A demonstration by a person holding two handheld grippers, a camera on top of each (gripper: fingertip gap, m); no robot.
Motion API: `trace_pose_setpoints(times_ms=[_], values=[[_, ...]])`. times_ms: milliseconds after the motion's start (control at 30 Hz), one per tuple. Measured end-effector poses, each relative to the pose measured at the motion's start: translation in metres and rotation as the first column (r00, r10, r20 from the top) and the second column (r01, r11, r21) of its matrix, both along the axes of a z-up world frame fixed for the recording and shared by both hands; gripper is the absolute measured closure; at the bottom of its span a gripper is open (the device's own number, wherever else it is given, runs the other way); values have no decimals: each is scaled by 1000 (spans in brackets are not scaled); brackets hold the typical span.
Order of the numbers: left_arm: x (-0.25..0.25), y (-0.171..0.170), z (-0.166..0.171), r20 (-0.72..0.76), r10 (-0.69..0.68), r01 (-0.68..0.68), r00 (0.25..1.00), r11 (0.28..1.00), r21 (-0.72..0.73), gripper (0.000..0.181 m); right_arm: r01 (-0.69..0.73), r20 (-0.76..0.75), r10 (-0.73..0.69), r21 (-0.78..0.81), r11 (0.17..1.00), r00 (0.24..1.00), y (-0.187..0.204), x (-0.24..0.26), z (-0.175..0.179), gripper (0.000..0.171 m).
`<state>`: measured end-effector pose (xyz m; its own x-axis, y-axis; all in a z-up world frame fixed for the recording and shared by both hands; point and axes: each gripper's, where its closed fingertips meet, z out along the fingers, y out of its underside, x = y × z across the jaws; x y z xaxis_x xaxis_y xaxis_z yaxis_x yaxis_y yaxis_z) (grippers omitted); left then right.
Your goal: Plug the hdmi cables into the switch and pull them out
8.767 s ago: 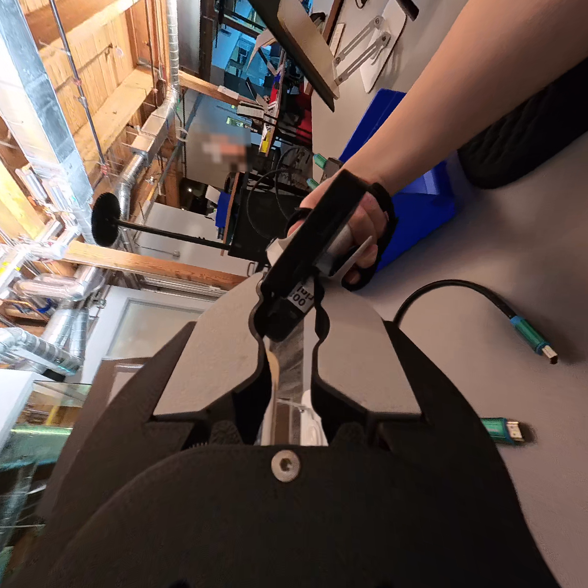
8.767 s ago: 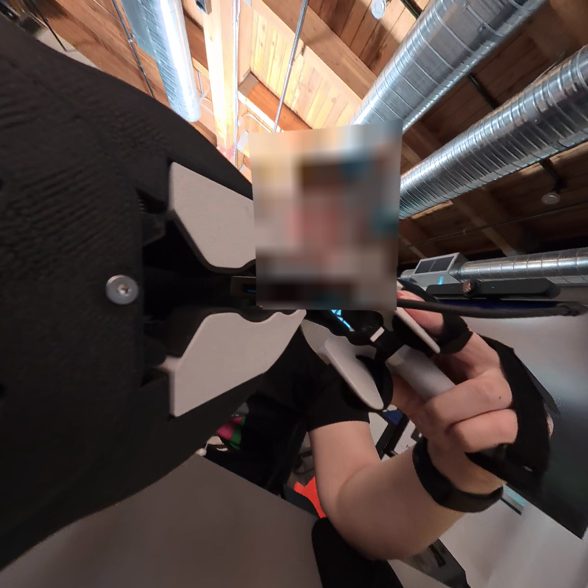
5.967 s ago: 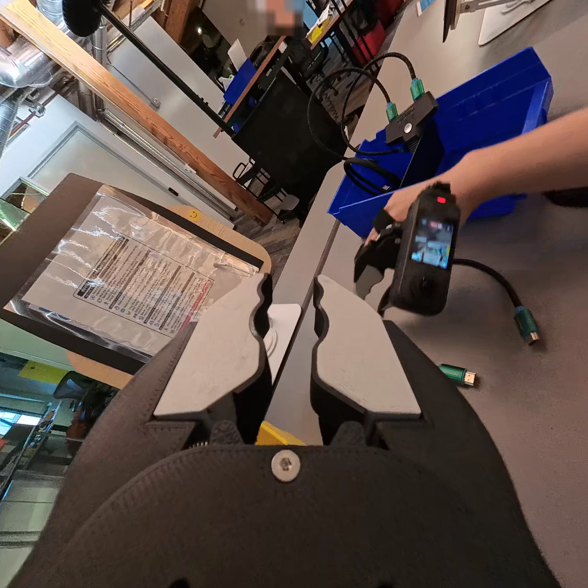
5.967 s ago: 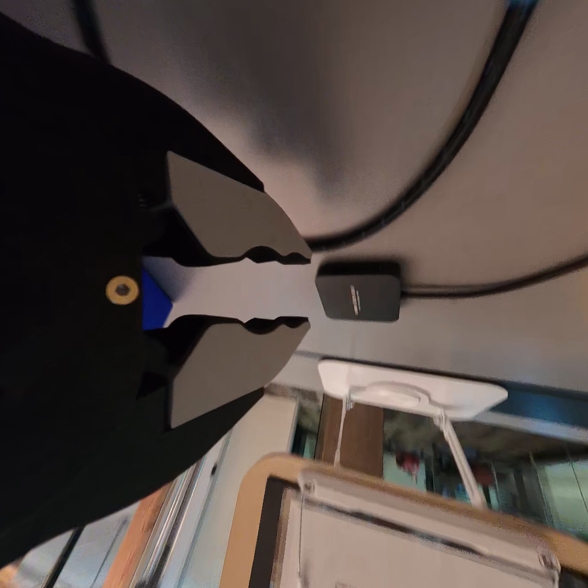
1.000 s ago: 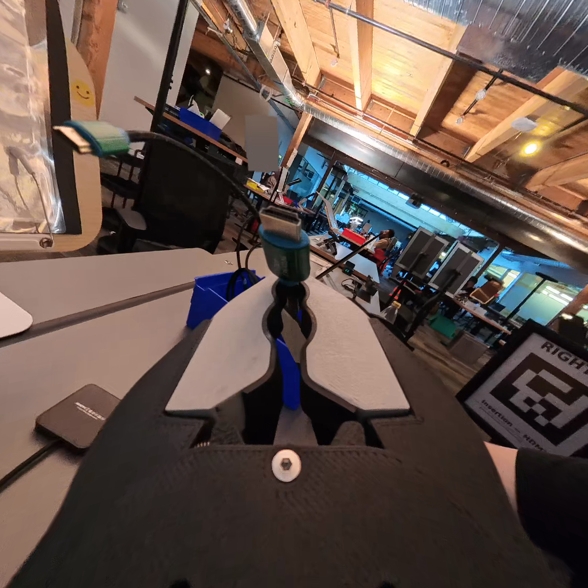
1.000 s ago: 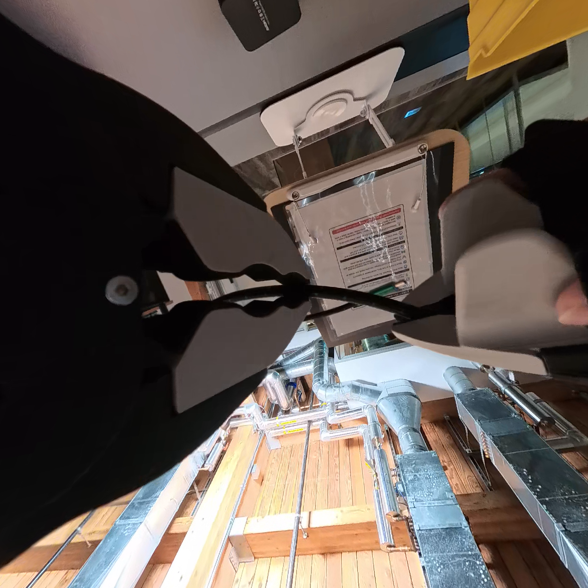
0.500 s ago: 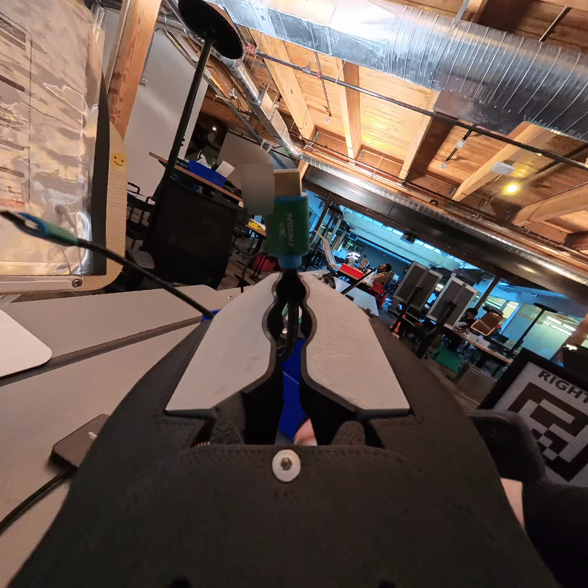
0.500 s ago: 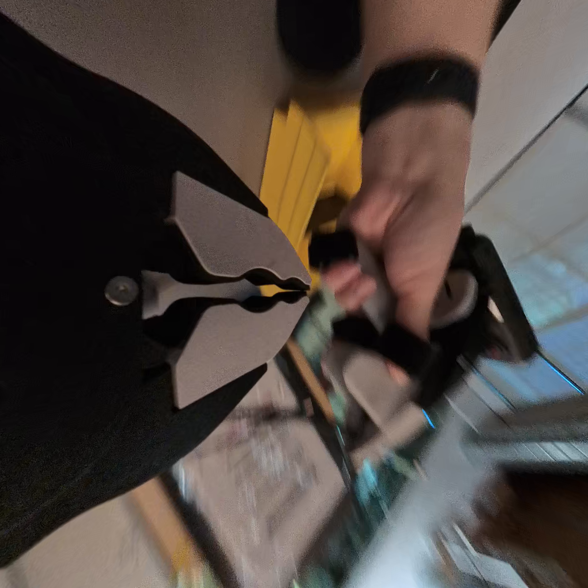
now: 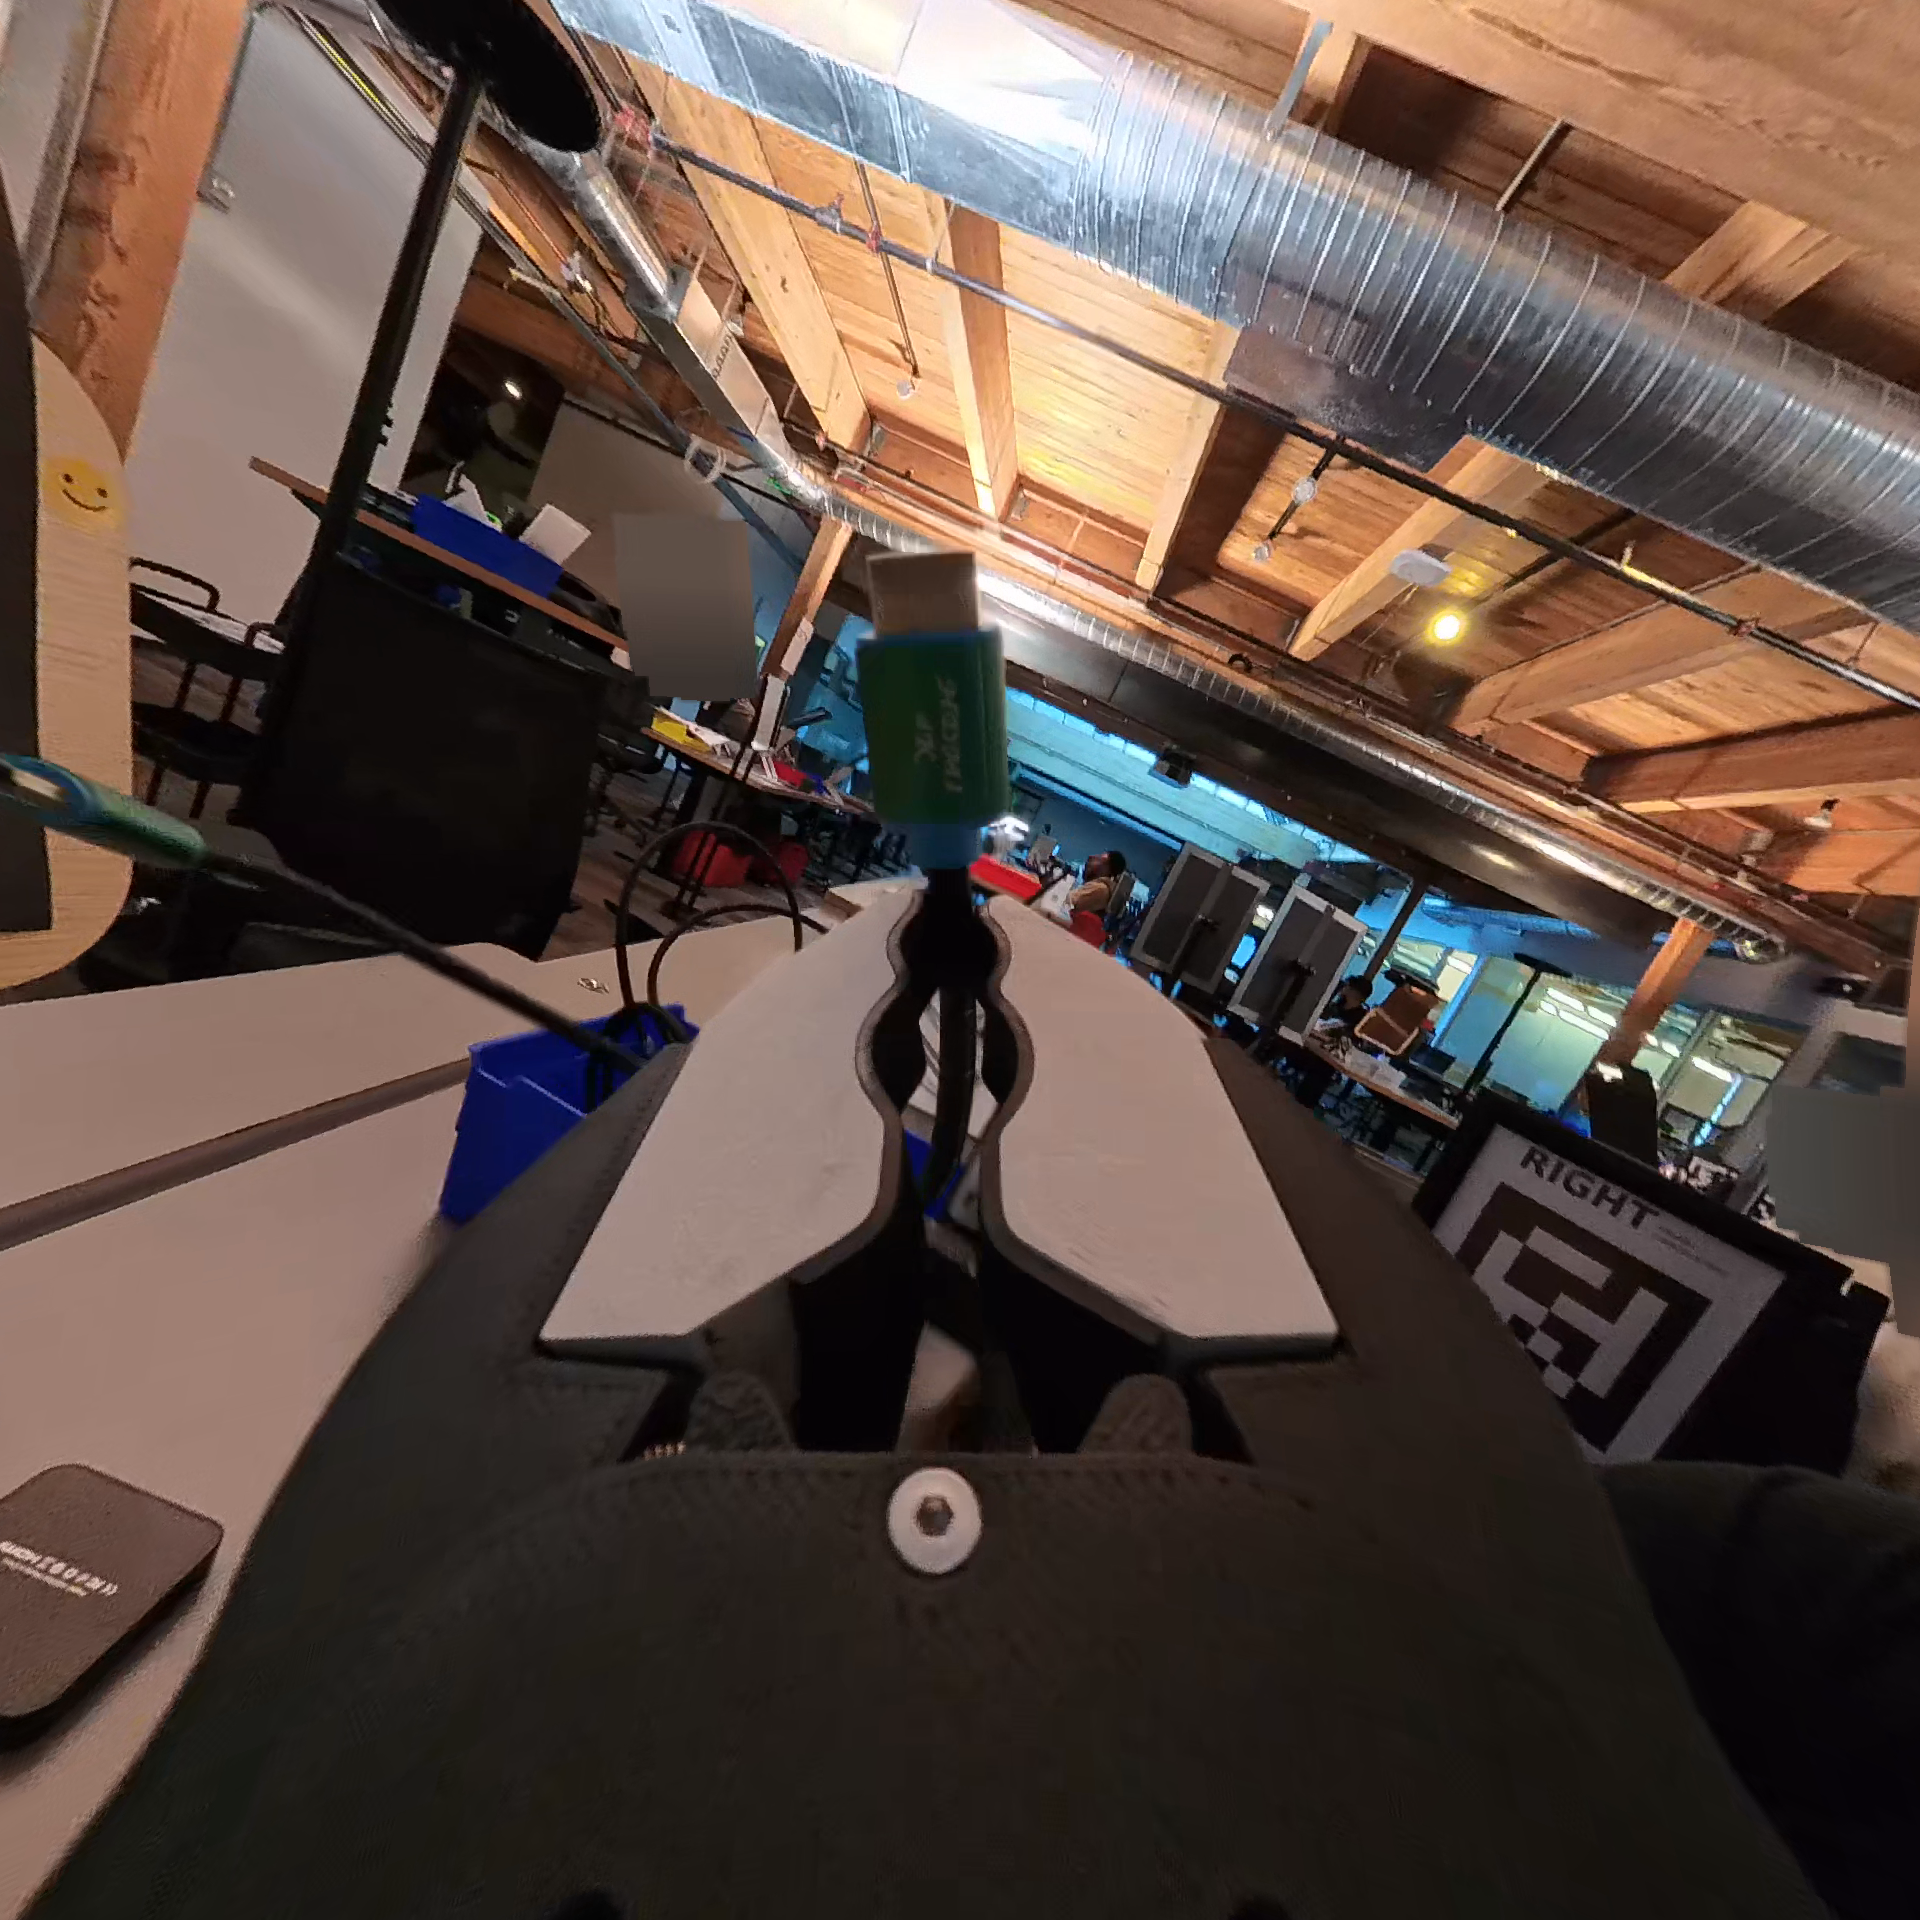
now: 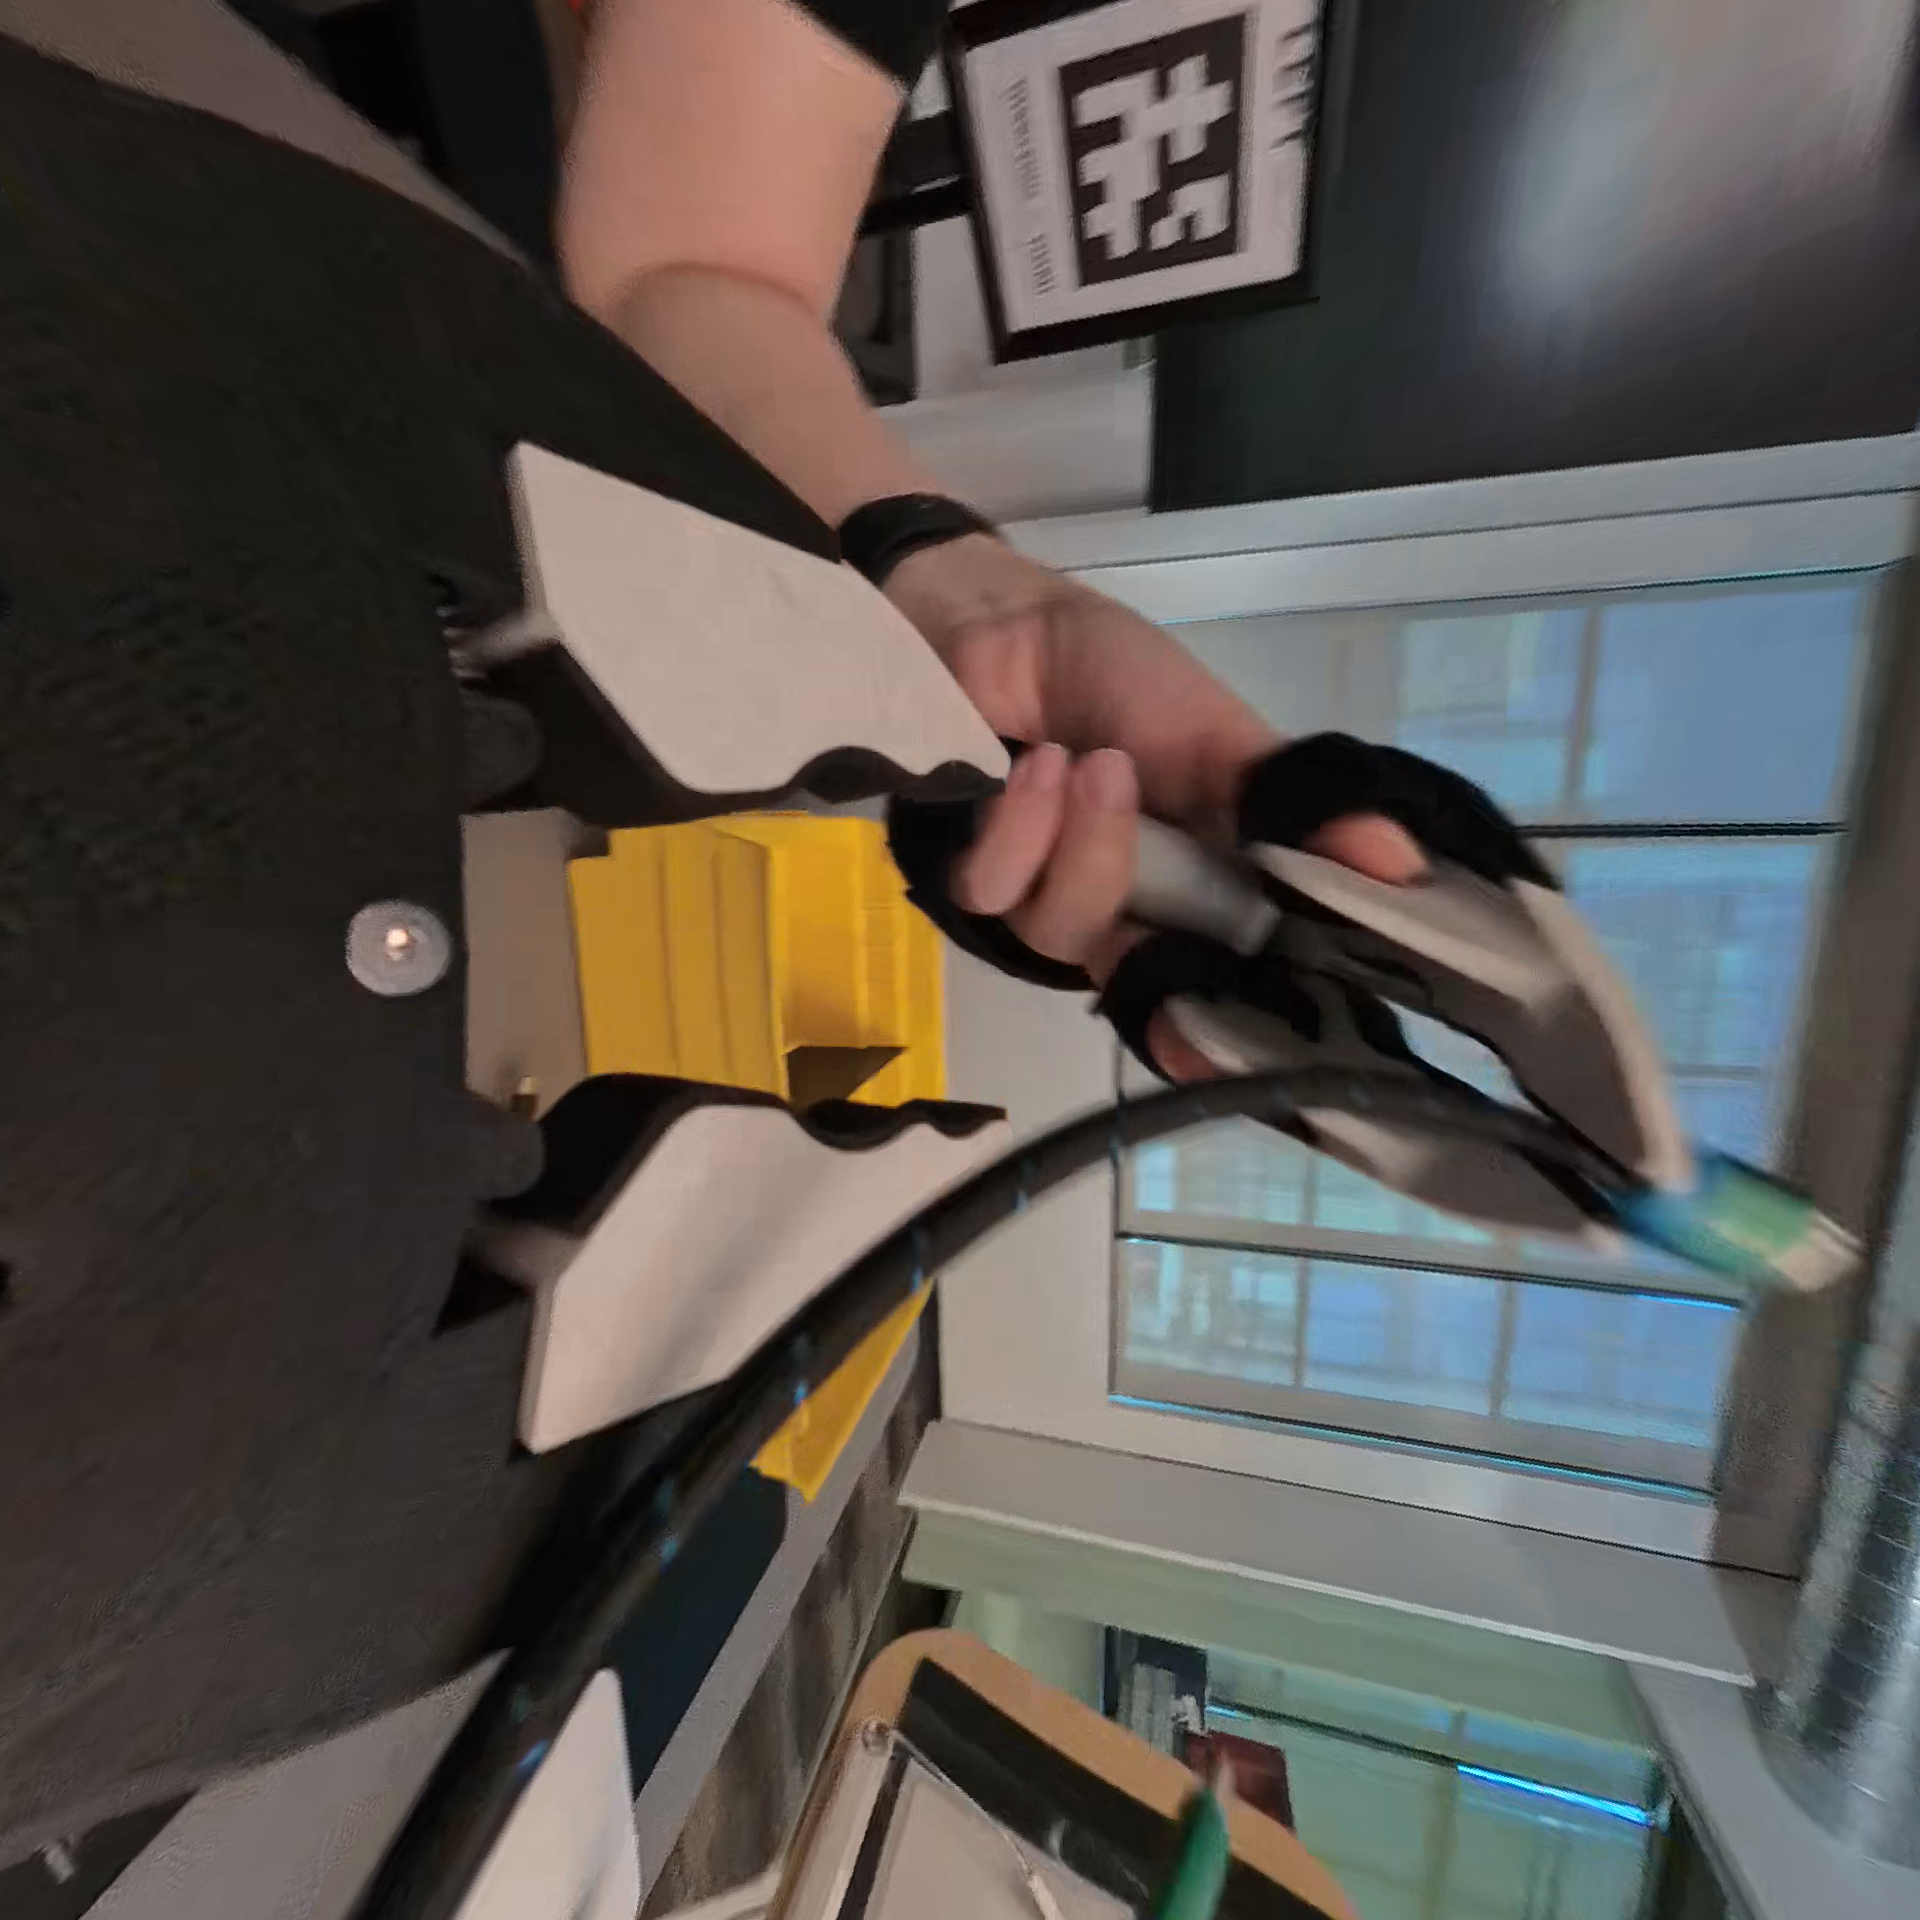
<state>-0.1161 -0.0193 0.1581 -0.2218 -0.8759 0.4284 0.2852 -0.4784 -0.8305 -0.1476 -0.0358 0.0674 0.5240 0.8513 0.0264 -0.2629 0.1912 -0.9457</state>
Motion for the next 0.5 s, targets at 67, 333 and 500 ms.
trace_pose_setpoints(times_ms=[67, 333, 500], values=[[3, -3, -3, -21, -4, 4, 1000, 1000, 27, 175, -3, -157, -1, -24, 1000, 988, 2, 26, 19, 123], [22, -21, -18, -93, -23, 35, 995, 991, 132, 175, -152, -378, 117, -63, 986, 918, -5, 59, 47, 150], [23, -23, -19, -95, -50, 64, 994, 988, 144, 175, -174, -293, 156, -36, 984, 943, -12, 52, 47, 160]])
